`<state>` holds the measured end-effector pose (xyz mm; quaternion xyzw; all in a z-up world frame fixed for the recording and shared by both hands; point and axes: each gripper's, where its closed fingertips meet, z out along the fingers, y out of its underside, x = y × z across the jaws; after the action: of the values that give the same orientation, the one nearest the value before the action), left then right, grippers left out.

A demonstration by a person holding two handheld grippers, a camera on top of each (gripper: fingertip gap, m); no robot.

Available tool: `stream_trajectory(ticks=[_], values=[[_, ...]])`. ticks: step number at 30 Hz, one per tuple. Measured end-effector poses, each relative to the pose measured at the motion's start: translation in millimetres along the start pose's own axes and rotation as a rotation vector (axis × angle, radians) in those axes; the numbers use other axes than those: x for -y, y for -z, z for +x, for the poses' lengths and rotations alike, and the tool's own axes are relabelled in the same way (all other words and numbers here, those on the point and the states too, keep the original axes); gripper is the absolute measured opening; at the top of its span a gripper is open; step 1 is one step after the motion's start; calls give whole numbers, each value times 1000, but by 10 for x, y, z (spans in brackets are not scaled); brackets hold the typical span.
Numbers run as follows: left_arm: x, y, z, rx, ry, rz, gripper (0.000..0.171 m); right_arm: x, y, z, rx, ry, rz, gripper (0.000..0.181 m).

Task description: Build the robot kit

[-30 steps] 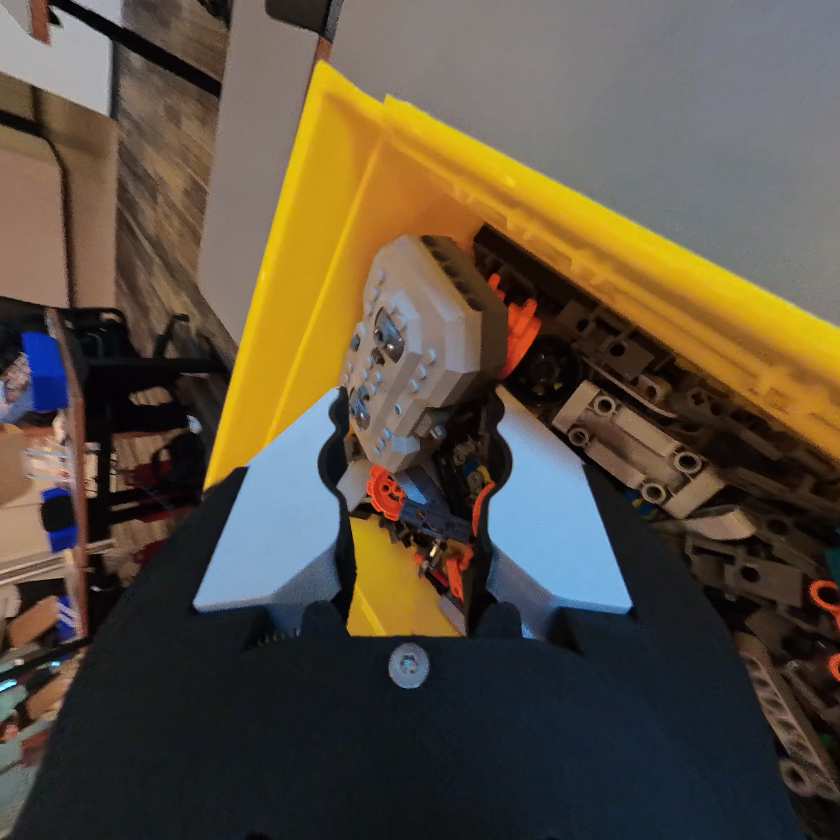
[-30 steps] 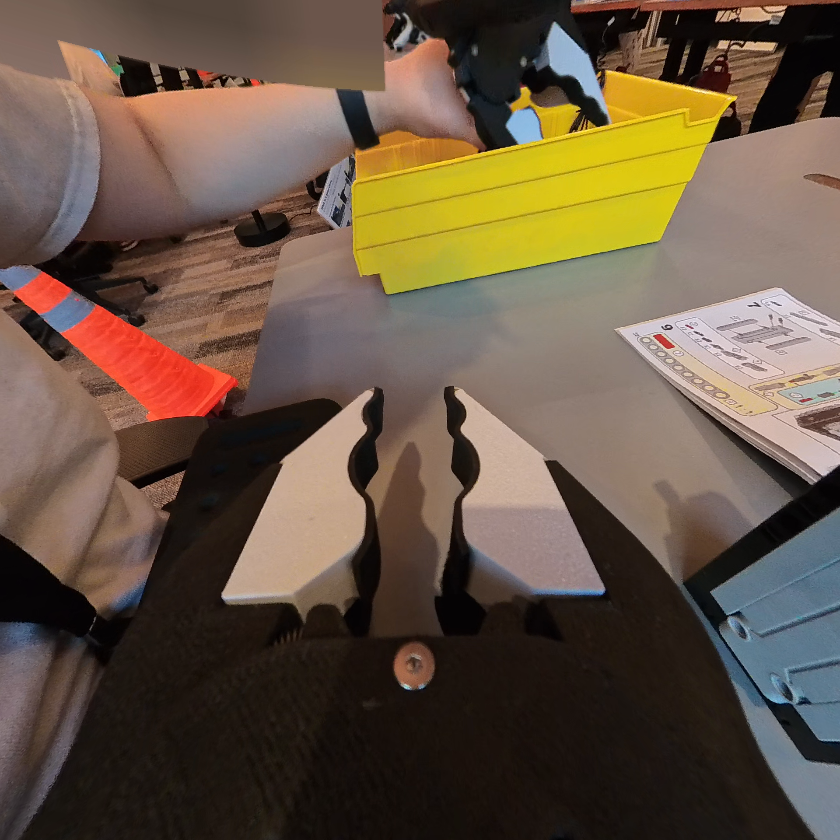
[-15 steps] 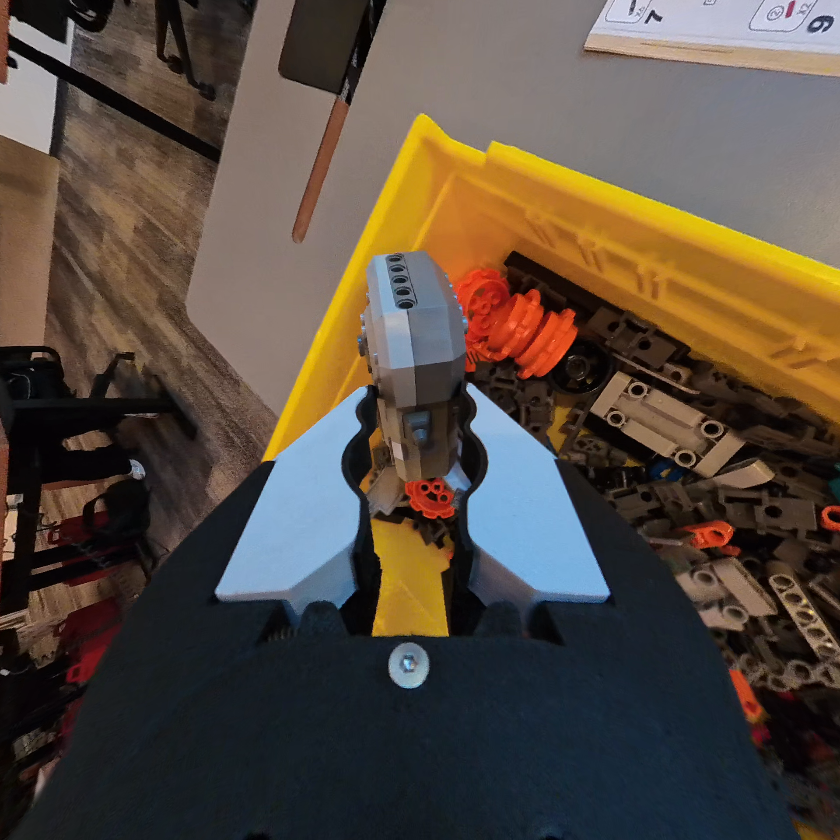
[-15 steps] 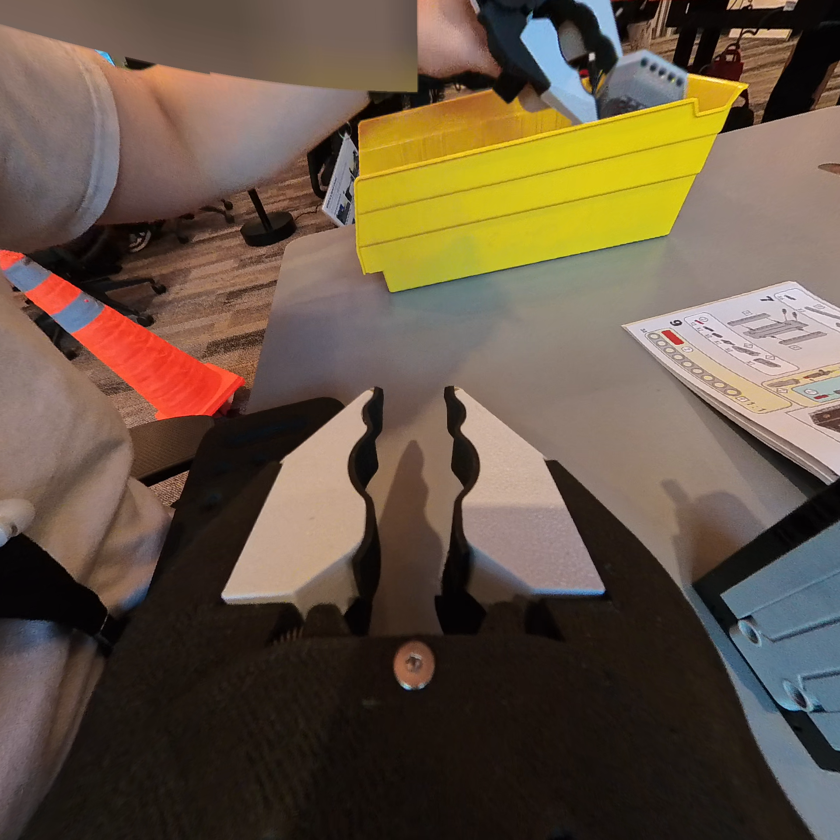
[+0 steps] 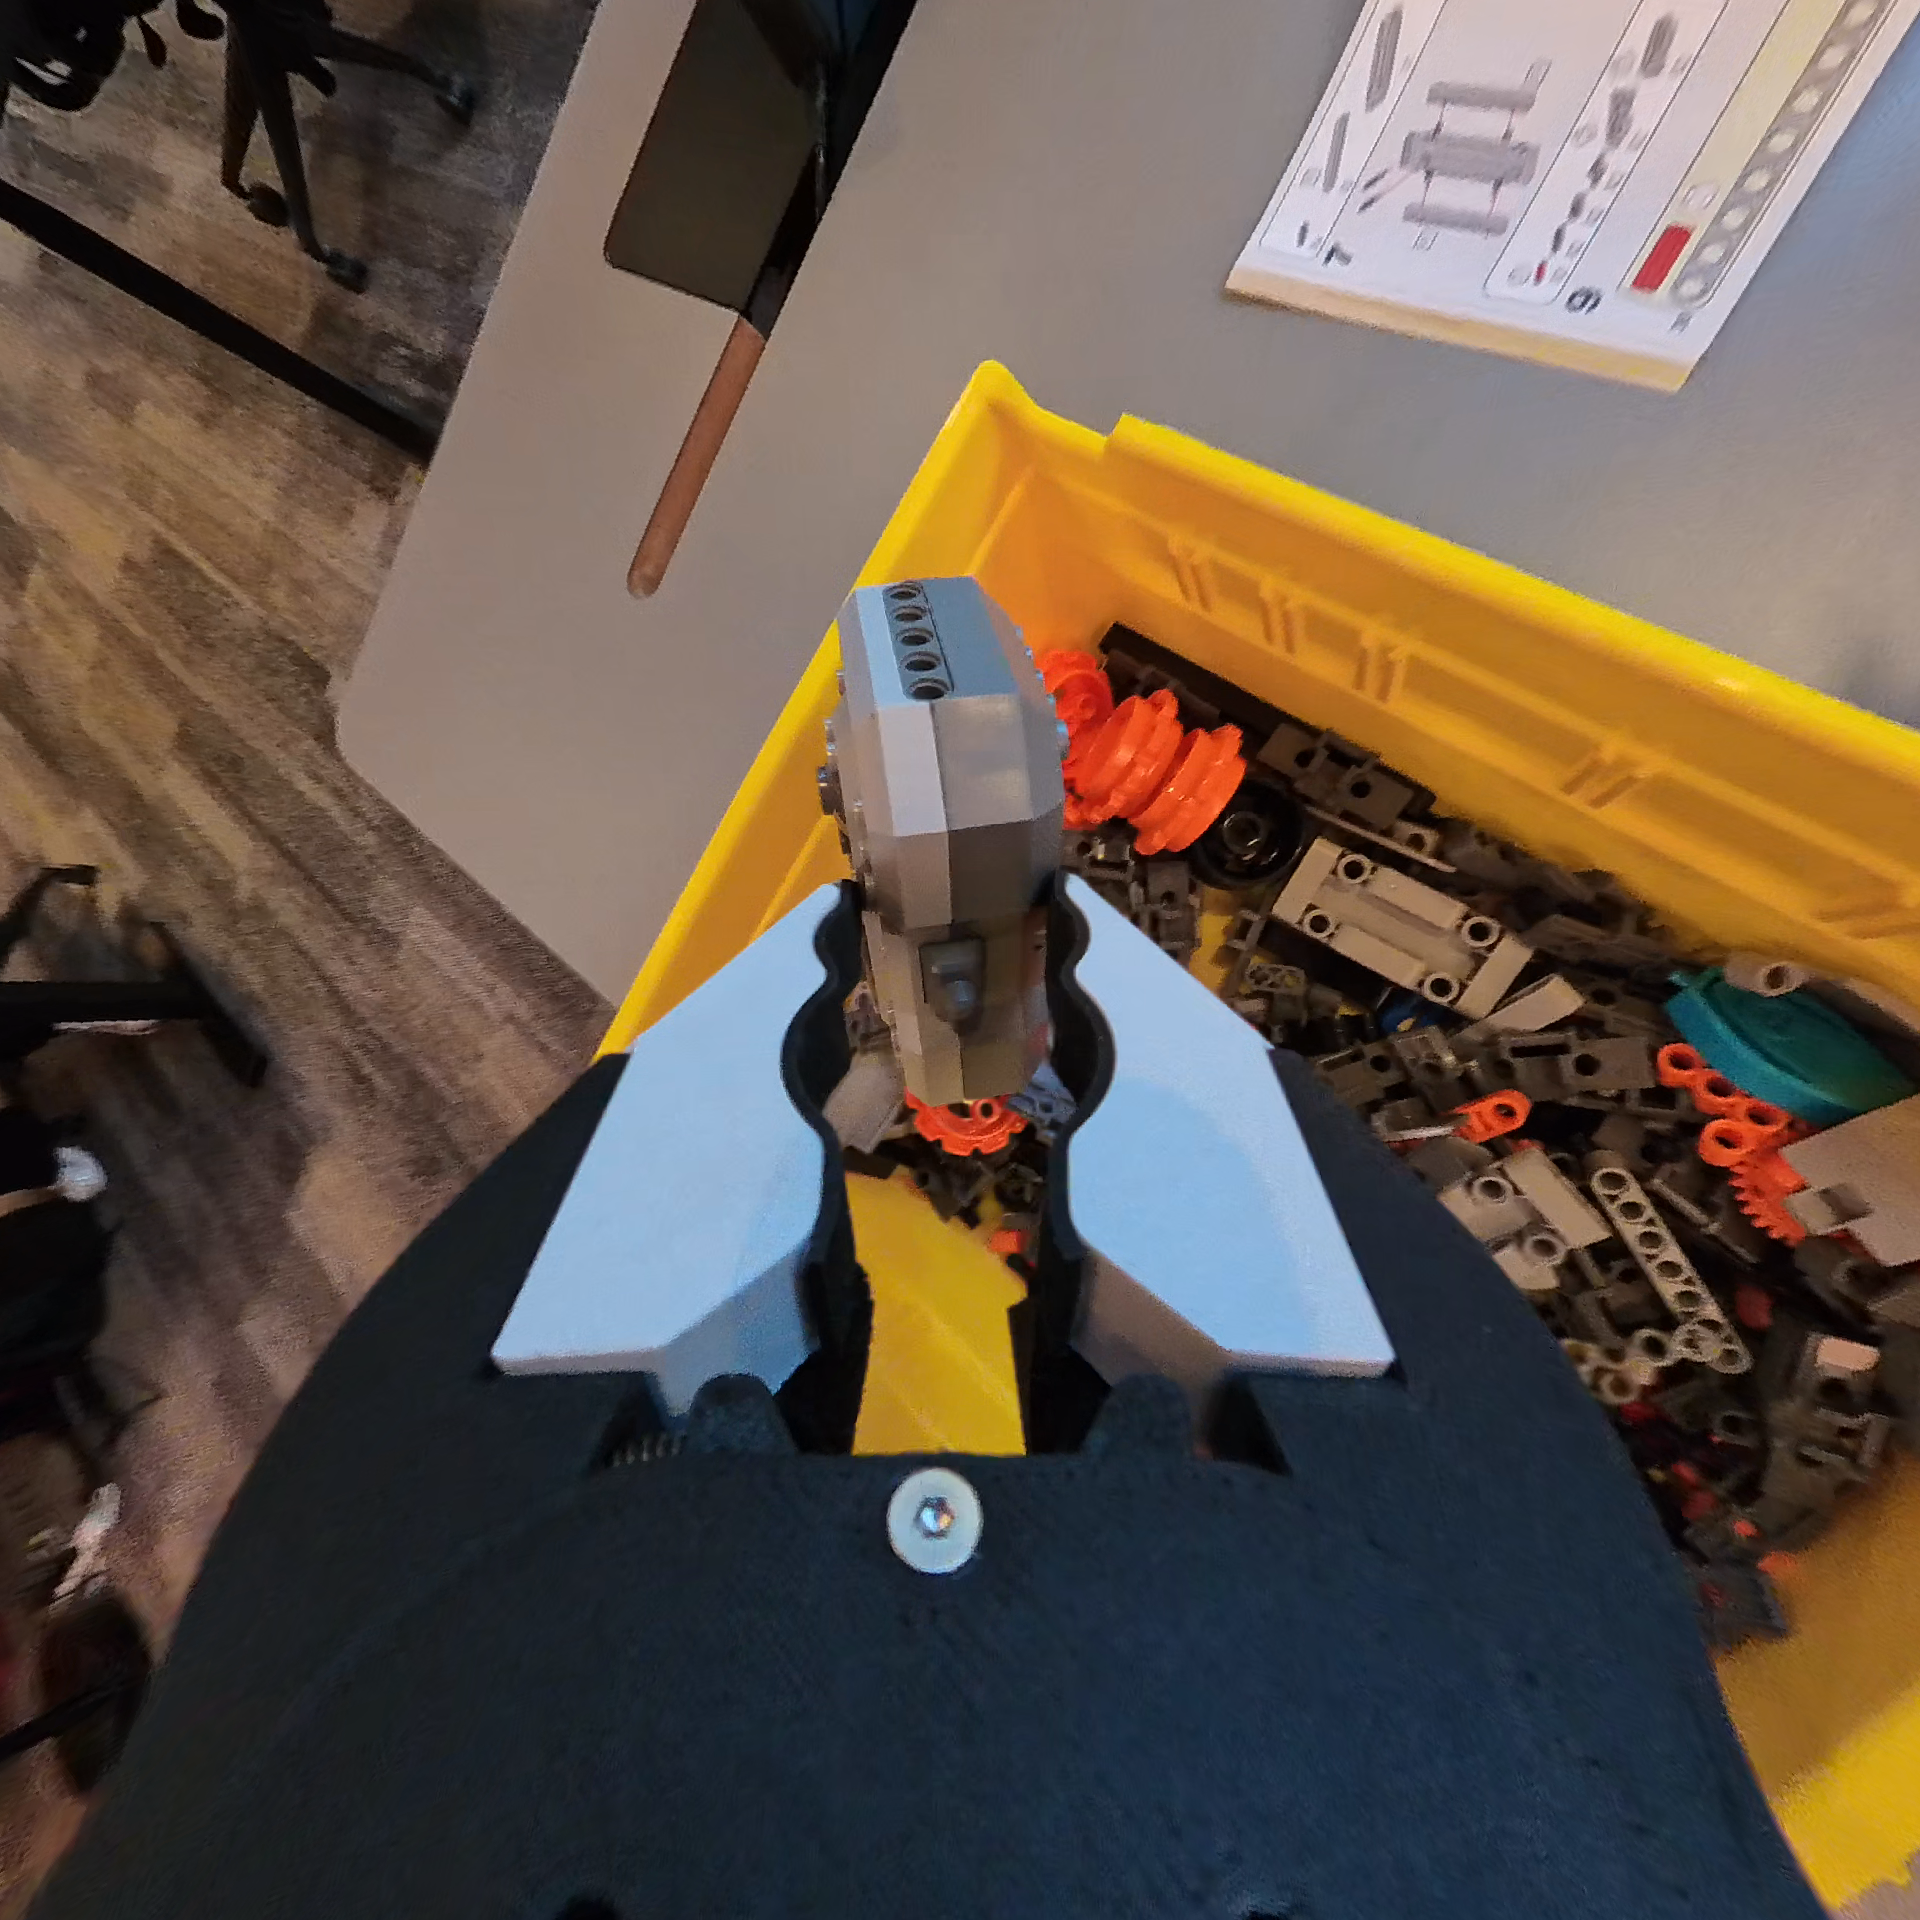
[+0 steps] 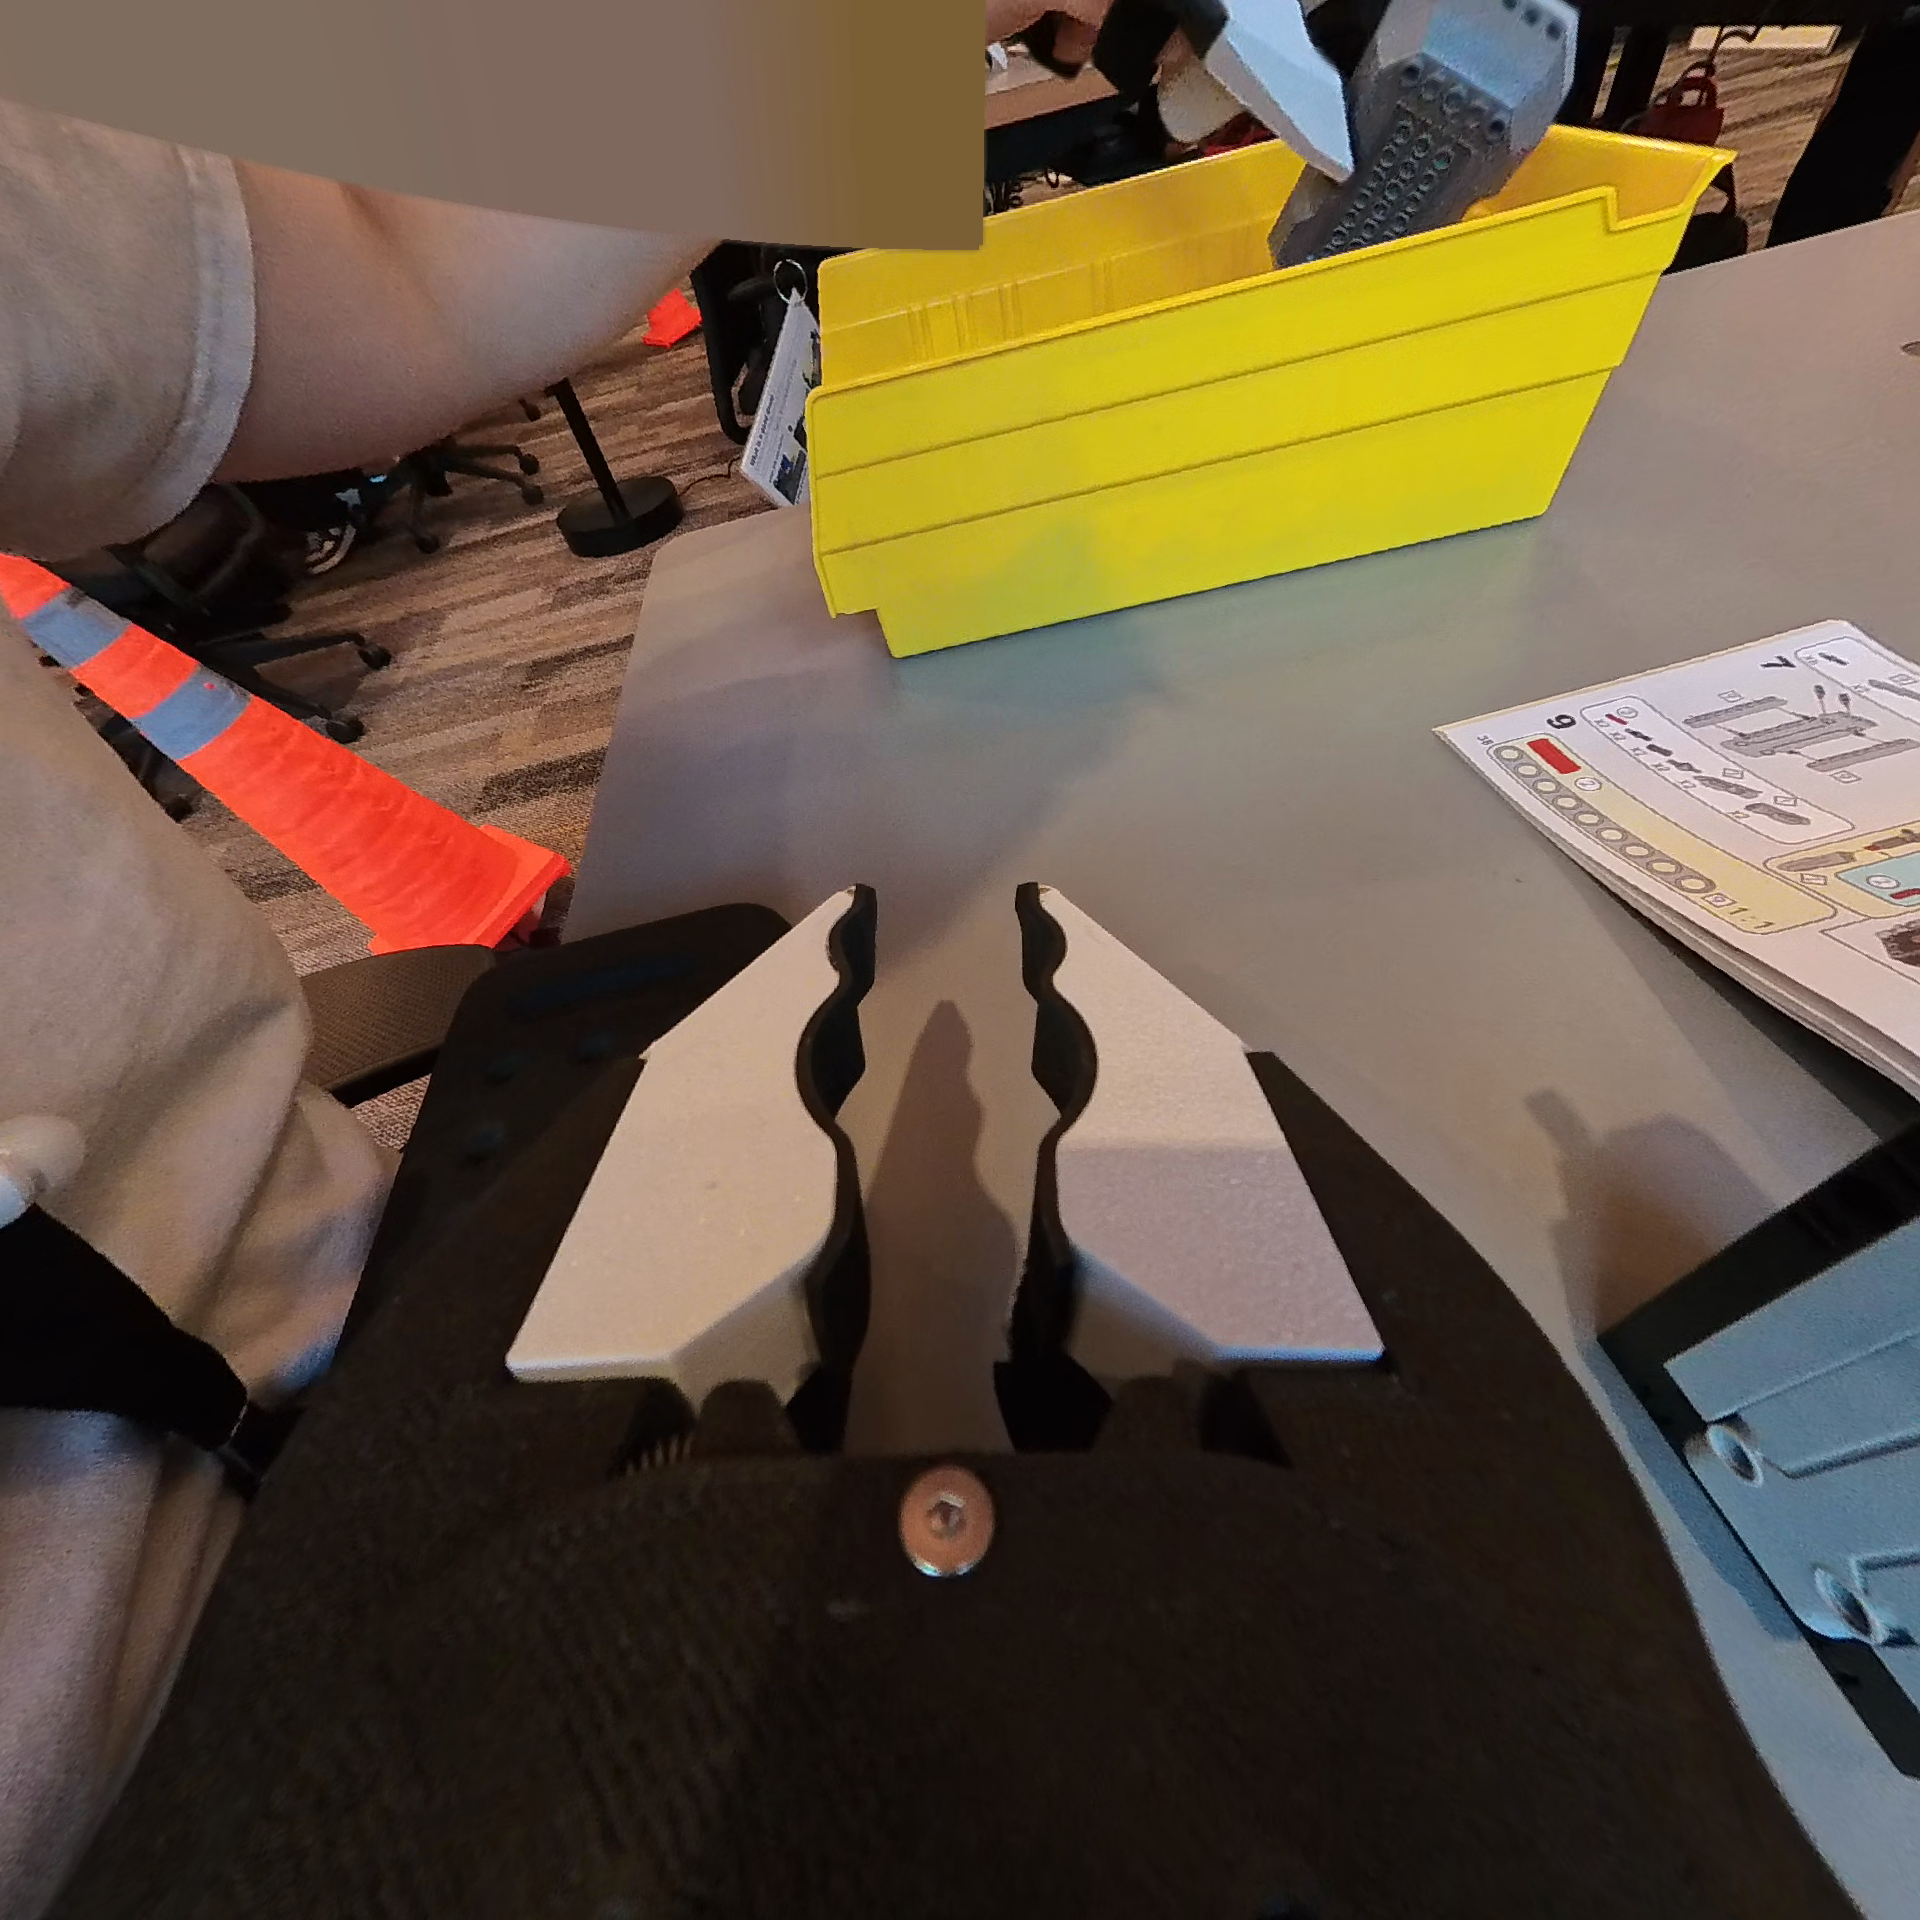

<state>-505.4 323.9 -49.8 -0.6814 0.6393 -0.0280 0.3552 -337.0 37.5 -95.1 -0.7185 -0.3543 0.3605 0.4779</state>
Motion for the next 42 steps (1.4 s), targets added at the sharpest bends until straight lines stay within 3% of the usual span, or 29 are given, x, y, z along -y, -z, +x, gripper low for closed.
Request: stream_trajectory(ticks=[9,12,16,21,25,29,36,42], values=[[372,382,23,-150,247,285,34,-19,-12,-7,5,1,-12,27],[558,505,-125,-114,307,320,33,-22,-16,-13,6,3,-14,27],[934,441,-370,33,276,170,33,-25,-28,-19,4,13,-18,27],[1504,-124,-463,150,-76,-81,34,1,-18,-4,-12,30,-4,27],[1412,-818,-503,151,-269,-312,33,-1,11,23,-35,43,-2,27],[1164,-1290,-542,151,-396,-489,33,0,32,24,-38,44,0,27],[990,-1739,-432,135,-557,-591,33,-15,25,7,-27,39,-9,27],[805,-1872,-433,159,-632,-629,33,-17,25,6,-27,40,-12,27]])
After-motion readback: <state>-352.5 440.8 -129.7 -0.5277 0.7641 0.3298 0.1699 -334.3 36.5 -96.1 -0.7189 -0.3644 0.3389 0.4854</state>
